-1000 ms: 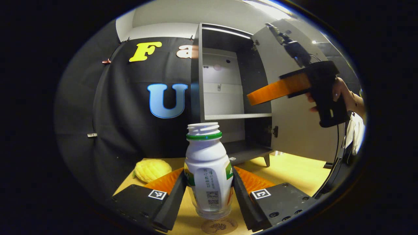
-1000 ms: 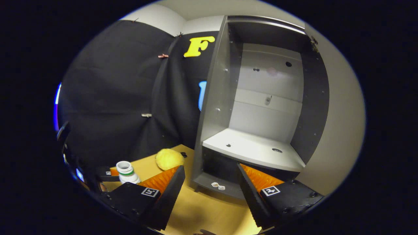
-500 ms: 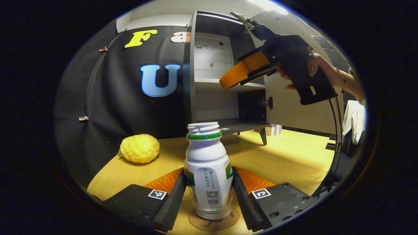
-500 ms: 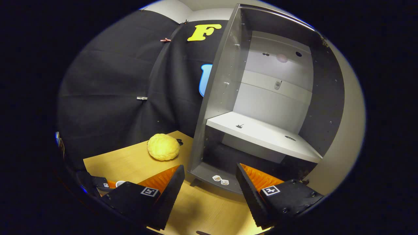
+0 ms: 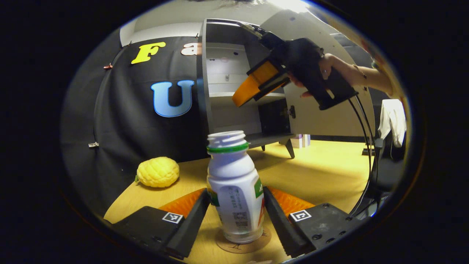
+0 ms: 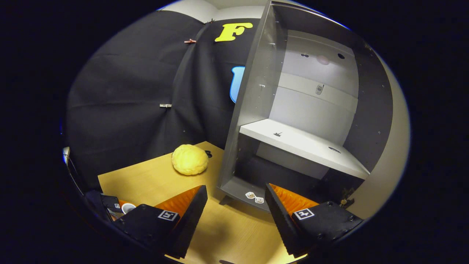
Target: Open the cabinet door with the right hand, grasp the bottle in the cabinet with the left hand and place it on the coaster, then close the cabinet door with the right hand.
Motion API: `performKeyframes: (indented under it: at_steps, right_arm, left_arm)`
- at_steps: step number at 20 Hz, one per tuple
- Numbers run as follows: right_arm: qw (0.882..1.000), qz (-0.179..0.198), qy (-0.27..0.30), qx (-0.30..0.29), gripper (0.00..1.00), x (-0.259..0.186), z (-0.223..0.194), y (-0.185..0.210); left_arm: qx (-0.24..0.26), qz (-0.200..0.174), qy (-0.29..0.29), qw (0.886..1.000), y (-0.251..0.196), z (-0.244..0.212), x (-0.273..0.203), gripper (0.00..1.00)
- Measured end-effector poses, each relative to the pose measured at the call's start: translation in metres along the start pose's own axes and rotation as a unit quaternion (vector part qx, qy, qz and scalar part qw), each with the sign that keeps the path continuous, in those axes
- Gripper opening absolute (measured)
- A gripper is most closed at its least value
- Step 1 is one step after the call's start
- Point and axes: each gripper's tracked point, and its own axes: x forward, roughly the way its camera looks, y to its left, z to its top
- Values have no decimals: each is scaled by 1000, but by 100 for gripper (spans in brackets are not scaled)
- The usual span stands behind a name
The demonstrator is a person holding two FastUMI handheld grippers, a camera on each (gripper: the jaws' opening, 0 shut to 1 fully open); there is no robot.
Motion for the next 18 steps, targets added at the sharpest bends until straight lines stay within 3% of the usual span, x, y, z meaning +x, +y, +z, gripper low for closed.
performKeyframes:
  at_steps: [4,8,13,18]
  right_arm:
    - [1000,-5,2,-11,98,-7,-2,-3]
    - [999,-37,-1,0,98,-21,6,-22]
    - [997,-76,-18,6,98,-61,39,-45]
    - [992,-113,-55,2,100,-129,88,-57]
  left_arm:
    - [-60,-3,-26,998,3,21,4,91]
    - [-118,2,-60,991,17,64,1,92]
    - [-100,-22,-92,990,20,145,-10,90]
    - [-79,-93,-90,988,6,216,-12,92]
